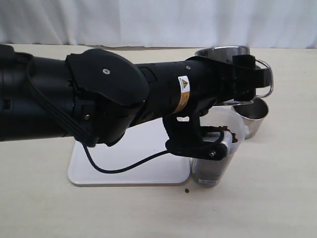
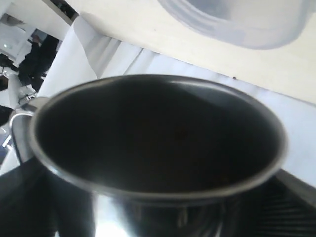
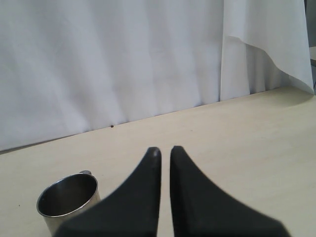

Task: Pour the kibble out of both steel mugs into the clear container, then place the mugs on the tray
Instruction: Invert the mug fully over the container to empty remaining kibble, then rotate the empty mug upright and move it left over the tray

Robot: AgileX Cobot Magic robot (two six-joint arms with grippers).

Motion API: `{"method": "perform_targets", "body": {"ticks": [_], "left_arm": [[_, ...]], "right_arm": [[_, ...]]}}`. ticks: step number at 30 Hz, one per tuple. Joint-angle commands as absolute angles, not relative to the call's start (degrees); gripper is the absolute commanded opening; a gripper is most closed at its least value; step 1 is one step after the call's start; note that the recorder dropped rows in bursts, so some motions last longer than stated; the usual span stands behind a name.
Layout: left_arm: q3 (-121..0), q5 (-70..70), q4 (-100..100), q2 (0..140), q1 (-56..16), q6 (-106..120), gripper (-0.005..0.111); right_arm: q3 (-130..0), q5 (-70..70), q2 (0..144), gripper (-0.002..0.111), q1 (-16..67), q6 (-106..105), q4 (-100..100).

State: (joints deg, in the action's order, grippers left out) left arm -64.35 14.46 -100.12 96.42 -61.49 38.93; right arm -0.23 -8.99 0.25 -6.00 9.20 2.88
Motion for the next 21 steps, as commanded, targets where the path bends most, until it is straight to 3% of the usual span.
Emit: {"method": "perform_targets", "body": {"ticks": [1,12,21], "left_arm": [[-64.82,16.13,-99.95,96.09,-61.98,30.76,0.000],[-64.82,13.87,-99.95,95.01,-61.18,-4.83,0.000],[-64.82,13.15,-97.45,93.85,-59.83,-9.59,0.000]], "right_arm": [[0.00,-9.26,0.00,0.005,-5.91,9.15,2.73],[0.00,-9.26,0.00,0.005,-5.91,9.15,2.73],[0.00,-9.26,0.00,0.005,-5.91,9.15,2.73]]}}
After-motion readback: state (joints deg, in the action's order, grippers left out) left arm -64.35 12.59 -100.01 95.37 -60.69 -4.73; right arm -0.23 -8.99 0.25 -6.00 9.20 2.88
